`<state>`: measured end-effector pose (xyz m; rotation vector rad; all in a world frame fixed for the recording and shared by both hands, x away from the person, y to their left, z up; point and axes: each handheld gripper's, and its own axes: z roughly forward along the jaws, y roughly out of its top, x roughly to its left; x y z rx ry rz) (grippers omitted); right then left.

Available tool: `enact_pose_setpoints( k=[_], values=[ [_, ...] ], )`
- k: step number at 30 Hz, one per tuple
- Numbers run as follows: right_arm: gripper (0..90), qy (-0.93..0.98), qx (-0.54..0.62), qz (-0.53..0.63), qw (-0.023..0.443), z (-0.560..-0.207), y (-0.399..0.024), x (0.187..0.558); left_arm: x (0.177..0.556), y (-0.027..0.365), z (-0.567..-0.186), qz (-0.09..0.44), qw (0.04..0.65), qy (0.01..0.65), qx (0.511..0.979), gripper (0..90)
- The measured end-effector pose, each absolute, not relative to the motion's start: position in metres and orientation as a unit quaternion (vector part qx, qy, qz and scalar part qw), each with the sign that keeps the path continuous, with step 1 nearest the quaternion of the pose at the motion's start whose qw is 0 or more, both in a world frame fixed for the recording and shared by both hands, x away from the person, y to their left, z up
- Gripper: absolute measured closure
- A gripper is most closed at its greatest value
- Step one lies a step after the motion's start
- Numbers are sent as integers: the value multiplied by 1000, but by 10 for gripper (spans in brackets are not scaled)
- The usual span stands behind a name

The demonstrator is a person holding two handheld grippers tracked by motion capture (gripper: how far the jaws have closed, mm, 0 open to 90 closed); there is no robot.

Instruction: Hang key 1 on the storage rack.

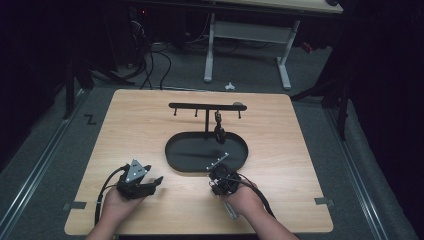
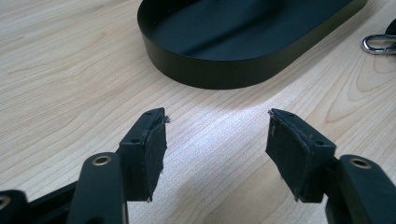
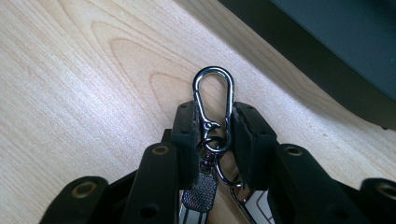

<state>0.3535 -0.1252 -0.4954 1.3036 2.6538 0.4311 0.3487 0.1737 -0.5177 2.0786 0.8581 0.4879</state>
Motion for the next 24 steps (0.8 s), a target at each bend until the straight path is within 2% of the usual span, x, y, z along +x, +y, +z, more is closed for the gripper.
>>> enact_pose_setpoints(
  k=[7,13,24],
  values=[
    [735,893,416,152,76,-496,-129,353,352,164,-519,193,403,329,832,384],
    [741,888,434,140,49,-494,-130,358,350,162,-522,194,401,320,836,385],
    [744,886,447,109,58,-492,-122,361,358,176,-524,180,420,339,823,386]
  ],
)
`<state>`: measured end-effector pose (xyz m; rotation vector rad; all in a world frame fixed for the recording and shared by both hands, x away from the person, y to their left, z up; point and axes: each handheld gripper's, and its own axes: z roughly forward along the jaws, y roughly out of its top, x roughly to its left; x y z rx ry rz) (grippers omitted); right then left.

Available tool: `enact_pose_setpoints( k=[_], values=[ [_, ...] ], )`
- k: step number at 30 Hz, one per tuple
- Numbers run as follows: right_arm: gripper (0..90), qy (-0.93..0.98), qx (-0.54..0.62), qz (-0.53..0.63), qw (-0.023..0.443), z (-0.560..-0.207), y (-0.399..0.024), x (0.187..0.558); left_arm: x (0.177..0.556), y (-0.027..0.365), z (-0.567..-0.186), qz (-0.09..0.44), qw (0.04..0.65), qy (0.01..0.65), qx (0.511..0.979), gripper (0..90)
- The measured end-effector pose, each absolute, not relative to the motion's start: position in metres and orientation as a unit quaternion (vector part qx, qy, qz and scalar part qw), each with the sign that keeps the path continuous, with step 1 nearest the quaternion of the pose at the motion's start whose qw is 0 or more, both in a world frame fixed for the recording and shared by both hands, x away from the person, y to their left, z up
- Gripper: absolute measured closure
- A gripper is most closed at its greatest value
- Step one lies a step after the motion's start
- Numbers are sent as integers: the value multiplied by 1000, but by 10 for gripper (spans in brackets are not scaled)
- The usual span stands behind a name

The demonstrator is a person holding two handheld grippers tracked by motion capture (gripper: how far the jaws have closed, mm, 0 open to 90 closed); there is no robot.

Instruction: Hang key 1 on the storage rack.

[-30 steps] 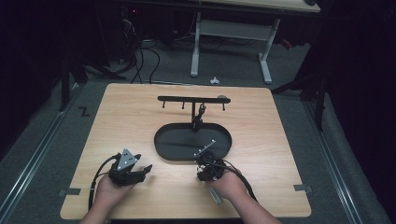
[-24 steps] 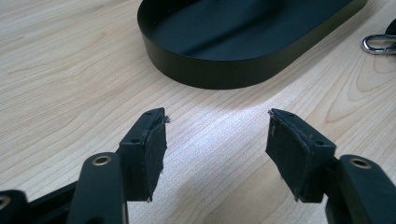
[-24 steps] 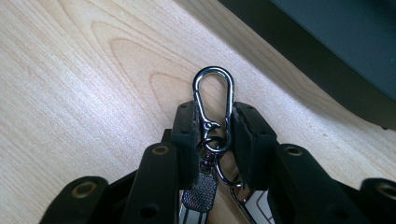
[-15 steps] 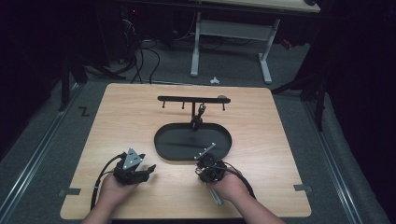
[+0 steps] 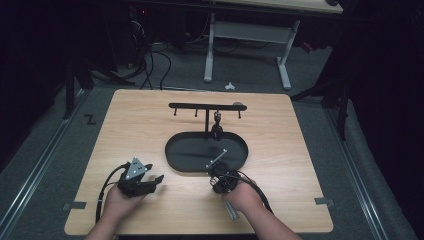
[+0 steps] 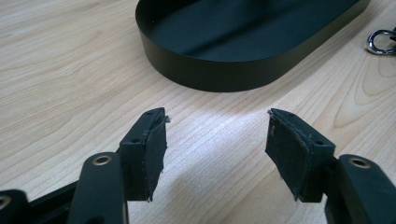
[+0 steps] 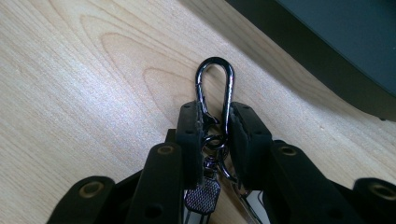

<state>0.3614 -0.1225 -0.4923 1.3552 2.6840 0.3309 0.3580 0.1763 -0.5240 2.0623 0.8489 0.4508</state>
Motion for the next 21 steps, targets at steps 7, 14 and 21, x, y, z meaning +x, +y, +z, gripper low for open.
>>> enact_pose_setpoints(
  k=[7,14,21],
  values=[
    [749,883,450,120,63,-493,-124,359,358,180,-523,176,425,342,819,386],
    [795,879,450,142,66,-492,-132,355,354,173,-522,180,417,332,827,386],
    [857,883,434,148,96,-489,-140,350,352,172,-521,187,414,327,829,386]
  ],
)
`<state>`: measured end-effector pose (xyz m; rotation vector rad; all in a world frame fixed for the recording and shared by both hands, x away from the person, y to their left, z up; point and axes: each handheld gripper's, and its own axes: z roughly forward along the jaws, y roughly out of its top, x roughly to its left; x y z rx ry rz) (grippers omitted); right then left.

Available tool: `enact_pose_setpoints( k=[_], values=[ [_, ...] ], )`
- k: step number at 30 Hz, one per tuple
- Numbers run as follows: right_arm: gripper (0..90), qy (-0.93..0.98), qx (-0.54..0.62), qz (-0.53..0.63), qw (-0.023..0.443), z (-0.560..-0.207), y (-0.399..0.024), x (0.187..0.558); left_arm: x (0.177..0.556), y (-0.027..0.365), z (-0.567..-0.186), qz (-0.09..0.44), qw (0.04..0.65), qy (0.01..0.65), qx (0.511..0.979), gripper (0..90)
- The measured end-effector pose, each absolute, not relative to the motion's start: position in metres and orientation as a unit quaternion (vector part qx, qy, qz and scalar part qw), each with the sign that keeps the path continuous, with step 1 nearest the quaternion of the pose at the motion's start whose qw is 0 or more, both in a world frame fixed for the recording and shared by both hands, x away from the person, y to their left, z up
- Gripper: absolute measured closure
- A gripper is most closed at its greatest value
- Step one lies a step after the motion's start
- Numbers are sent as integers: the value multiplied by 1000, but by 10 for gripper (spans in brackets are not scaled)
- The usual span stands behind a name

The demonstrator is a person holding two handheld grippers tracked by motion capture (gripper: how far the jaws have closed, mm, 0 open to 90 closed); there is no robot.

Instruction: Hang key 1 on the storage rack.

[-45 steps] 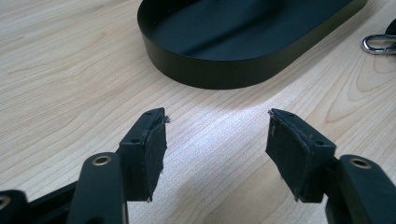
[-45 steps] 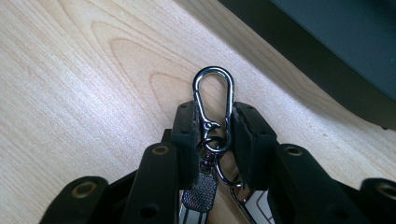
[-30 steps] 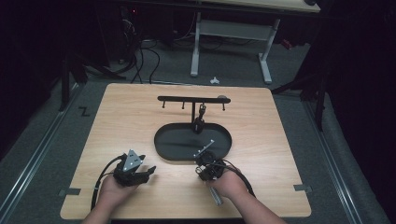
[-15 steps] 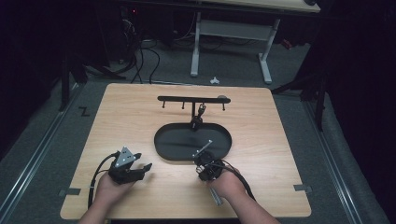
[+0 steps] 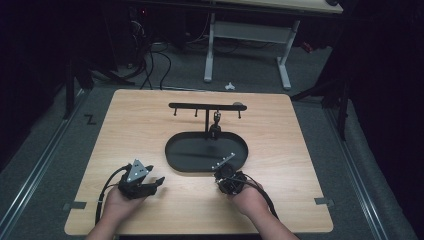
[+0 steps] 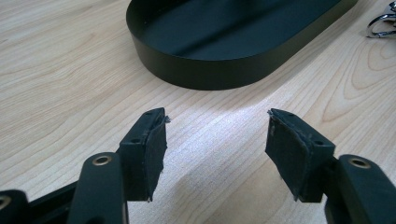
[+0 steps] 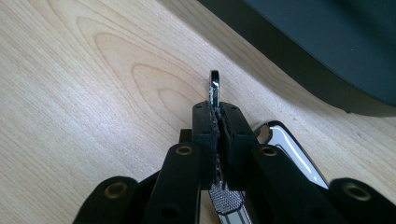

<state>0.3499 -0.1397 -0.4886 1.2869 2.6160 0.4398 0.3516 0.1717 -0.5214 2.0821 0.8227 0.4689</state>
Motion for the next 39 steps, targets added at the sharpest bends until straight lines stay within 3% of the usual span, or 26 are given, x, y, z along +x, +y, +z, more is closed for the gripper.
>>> enact_pose_setpoints(
  k=[18,39],
  values=[
    [860,888,437,133,52,-492,-136,353,352,171,-520,183,417,323,829,386],
    [860,867,460,178,69,-421,-178,364,348,171,-518,180,422,327,826,390]
  ],
)
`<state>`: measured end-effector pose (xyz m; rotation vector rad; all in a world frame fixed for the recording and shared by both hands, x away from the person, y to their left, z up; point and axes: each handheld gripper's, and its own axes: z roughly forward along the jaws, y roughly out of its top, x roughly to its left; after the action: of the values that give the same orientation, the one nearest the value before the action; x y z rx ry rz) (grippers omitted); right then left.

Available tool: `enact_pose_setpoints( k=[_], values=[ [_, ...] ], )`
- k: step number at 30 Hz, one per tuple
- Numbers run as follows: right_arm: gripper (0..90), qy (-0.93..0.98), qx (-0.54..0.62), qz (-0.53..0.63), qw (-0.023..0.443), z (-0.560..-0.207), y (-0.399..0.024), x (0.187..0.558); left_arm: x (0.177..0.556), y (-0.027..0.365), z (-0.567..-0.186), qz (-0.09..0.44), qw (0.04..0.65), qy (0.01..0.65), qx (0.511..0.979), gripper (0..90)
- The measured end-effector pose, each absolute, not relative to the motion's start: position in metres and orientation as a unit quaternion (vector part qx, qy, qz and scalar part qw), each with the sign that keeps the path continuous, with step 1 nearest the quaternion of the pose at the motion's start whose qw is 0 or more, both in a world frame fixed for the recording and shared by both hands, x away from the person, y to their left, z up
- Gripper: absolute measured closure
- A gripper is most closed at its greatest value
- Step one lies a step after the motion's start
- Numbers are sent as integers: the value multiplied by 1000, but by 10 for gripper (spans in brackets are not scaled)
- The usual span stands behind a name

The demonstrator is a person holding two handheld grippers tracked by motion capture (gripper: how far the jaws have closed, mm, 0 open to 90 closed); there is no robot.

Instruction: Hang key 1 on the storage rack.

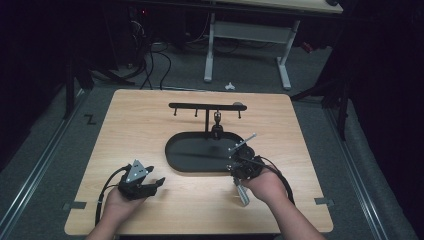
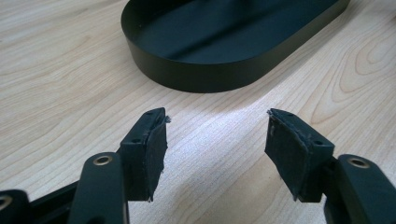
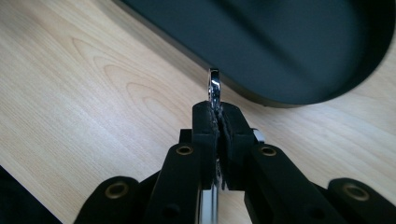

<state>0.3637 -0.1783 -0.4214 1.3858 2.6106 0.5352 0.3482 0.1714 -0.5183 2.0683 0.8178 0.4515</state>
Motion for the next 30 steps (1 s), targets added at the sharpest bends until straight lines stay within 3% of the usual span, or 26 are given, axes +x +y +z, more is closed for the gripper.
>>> enact_pose_setpoints(
  k=[15,30],
  values=[
    [860,853,475,189,102,-388,-205,370,345,167,-516,180,427,318,827,391],
    [860,847,483,194,111,-373,-219,386,327,195,-514,195,425,347,813,391]
  ],
)
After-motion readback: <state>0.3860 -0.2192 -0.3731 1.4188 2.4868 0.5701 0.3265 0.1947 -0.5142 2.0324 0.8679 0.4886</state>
